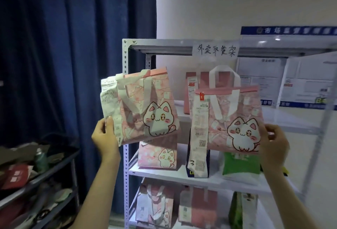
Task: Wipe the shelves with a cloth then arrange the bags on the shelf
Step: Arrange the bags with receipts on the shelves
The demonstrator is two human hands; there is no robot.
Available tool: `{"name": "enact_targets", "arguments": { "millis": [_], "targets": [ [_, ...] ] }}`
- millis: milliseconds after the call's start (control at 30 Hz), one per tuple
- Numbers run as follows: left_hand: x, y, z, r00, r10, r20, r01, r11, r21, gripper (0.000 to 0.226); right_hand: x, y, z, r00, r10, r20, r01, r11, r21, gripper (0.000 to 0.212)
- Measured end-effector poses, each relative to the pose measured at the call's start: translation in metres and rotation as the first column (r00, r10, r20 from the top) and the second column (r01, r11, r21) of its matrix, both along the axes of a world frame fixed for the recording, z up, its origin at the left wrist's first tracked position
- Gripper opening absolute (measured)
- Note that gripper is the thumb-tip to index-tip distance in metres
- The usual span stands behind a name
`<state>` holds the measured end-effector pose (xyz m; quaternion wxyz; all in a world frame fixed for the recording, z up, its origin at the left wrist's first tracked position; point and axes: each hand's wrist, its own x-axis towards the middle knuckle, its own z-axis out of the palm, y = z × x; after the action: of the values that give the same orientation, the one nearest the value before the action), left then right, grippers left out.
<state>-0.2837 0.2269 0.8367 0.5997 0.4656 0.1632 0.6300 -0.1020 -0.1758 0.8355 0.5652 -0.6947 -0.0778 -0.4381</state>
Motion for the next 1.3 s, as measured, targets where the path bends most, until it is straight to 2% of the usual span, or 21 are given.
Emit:
{"name": "enact_targets", "arguments": {
  "millis": [267, 467, 600, 800, 933, 1133, 1233, 1300],
  "targets": [
    [0.117, 0.030, 0.043, 0.998, -0.044, 0.046, 0.039, 0.995, 0.096, 0.016, 0.040, 0.004, 0.019, 0.996, 0.075, 0.046, -0.075, 0.997, -0.005, 0.021],
    [0.194, 0.060, 0.049, 0.999, -0.027, -0.040, 0.033, 0.985, 0.167, 0.026, 0.076, 0.004, 0.024, 0.991, 0.071, 0.118, -0.079, 0.995, 0.068, 0.020],
    [0.222, 0.080, 0.046, 0.995, -0.018, -0.094, 0.036, 0.981, 0.190, 0.025, 0.089, 0.007, 0.021, 0.988, 0.086, 0.128, -0.102, 0.987, 0.125, 0.017],
    [0.234, 0.102, 0.040, 0.991, 0.071, -0.112, -0.048, 0.979, 0.196, 0.023, 0.095, 0.012, 0.012, 0.988, 0.095, 0.124, -0.112, 0.984, 0.142, 0.019],
    [0.249, 0.110, 0.035, 0.973, 0.110, -0.201, -0.066, 0.974, 0.215, 0.014, 0.097, 0.018, 0.009, 0.987, 0.088, 0.135, -0.110, 0.979, 0.169, 0.020],
    [0.263, 0.119, 0.030, 0.904, 0.168, -0.394, -0.054, 0.957, 0.284, 0.016, 0.104, 0.021, -0.002, 0.986, 0.079, 0.145, -0.100, 0.984, 0.146, 0.017],
    [0.264, 0.120, 0.029, 0.855, 0.157, -0.494, -0.008, 0.957, 0.290, 0.024, 0.106, 0.024, -0.005, 0.986, 0.079, 0.146, -0.100, 0.984, 0.147, 0.013],
    [0.262, 0.120, 0.029, 0.856, 0.113, -0.505, 0.021, 0.967, 0.253, 0.033, 0.106, 0.028, -0.006, 0.987, 0.082, 0.140, -0.102, 0.984, 0.146, 0.007]
  ]
}}
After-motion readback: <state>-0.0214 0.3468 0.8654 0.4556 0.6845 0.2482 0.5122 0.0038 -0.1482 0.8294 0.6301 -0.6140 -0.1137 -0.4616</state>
